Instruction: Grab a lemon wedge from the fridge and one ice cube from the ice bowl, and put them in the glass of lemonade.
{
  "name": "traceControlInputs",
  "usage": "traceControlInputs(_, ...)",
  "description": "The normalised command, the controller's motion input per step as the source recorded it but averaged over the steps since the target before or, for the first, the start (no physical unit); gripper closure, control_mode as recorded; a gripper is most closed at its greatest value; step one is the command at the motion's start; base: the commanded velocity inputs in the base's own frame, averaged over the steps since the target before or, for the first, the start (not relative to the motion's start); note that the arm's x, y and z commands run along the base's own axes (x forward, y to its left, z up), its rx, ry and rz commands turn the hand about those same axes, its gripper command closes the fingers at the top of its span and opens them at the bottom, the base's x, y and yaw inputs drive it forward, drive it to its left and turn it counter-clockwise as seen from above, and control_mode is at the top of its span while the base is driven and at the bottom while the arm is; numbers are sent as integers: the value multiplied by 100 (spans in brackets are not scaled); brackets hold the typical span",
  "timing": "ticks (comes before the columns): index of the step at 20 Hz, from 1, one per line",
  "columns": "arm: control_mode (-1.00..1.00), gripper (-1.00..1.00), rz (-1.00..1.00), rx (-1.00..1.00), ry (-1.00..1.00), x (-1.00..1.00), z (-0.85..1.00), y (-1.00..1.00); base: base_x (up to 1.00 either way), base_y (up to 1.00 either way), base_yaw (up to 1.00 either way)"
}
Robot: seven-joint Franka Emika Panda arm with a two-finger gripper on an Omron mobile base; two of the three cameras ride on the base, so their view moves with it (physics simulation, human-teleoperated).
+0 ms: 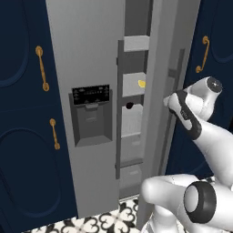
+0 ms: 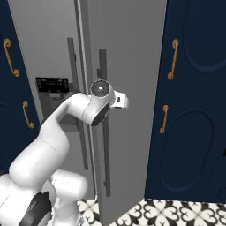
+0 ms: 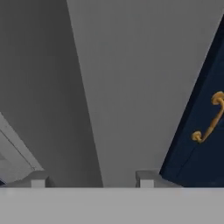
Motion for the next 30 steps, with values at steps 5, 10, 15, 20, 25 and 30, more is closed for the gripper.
traceControlInputs(5, -100, -100, -1, 0, -1, -67, 53, -43, 0, 0, 0)
traceControlInputs(10, -100, -100, 0, 0, -8, -86, 72, -13, 0, 0, 0)
traceControlInputs(15, -100, -100, 0, -11, -7, -88, 79, 58, 0, 0, 0)
traceControlInputs(20, -100, -100, 0, -32, -7, -19, 67, 100, 0, 0, 0)
traceControlInputs(25, -100, -100, -1, -48, 4, 7, -7, 100, 0, 0, 0)
traceControlInputs(30, -100, -100, 0, -54, 7, 57, -28, 100, 0, 0, 0)
